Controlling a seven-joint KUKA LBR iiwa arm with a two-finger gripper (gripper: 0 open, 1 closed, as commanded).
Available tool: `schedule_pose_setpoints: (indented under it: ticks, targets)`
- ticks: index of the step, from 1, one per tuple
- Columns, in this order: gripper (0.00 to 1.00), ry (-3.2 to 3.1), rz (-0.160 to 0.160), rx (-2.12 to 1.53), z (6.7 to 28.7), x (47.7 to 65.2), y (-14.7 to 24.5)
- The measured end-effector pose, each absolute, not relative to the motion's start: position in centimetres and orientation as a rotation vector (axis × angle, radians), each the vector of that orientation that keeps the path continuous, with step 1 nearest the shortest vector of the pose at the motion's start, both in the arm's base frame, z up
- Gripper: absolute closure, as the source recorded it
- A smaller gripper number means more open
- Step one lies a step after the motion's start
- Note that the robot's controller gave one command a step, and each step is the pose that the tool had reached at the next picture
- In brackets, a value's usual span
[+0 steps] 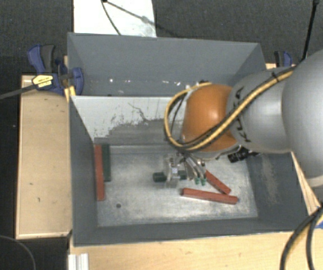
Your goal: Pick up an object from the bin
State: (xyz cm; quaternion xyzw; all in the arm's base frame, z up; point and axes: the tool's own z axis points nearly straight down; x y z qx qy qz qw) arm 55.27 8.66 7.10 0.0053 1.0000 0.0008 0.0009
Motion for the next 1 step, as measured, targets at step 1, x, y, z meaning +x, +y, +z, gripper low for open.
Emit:
schedule_pose_setpoints:
  ticks: [1]
  targets:
    - [1.00, 3.130, 0.005, 0.009, 21.94, 55.64, 10.32]
